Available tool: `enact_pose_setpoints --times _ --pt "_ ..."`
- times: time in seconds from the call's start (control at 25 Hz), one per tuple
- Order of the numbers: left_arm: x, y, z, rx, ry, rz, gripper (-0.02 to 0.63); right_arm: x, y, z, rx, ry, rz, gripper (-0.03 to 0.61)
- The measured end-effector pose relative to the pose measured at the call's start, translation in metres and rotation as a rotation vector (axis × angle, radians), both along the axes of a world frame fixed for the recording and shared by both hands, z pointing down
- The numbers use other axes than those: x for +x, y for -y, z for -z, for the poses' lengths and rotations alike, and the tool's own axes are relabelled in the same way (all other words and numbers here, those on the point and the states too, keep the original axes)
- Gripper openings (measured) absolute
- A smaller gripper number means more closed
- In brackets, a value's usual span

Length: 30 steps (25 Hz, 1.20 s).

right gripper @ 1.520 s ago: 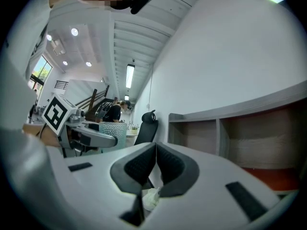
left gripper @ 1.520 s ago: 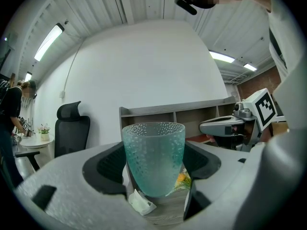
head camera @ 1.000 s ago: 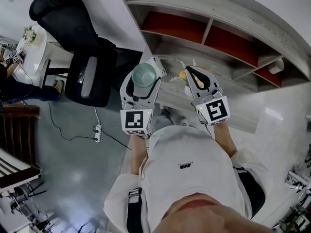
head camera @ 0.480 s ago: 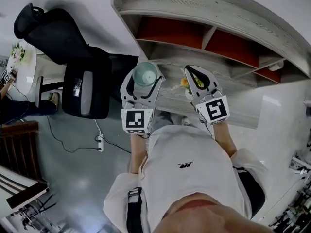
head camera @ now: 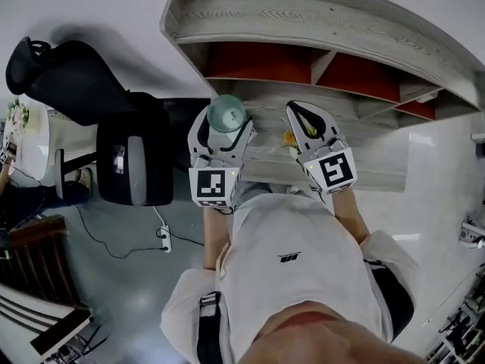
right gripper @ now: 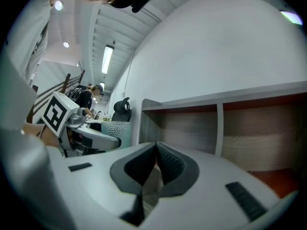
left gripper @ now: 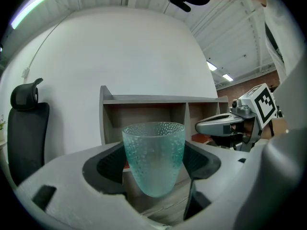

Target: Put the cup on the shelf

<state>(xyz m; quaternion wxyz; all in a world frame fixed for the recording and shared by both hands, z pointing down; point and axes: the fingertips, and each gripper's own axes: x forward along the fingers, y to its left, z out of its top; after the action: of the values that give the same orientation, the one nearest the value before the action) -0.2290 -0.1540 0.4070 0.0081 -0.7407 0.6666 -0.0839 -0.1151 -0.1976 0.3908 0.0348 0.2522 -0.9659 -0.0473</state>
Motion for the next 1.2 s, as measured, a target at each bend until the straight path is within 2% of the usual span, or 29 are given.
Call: enact_pose_setpoints --times 0.68,1.2 --pt "0.000 0.064 -0.007 -0.015 -0.009 -0.200 0.368 -0.009 0.035 -0.004 -0.021 -0.013 -0.165 0.028" --pt "0.005 0.099 -0.022 -0.040 -0.018 -0.269 0.368 -0.015 0.050 -0.013 -0.055 -0.027 -0.216 0.028"
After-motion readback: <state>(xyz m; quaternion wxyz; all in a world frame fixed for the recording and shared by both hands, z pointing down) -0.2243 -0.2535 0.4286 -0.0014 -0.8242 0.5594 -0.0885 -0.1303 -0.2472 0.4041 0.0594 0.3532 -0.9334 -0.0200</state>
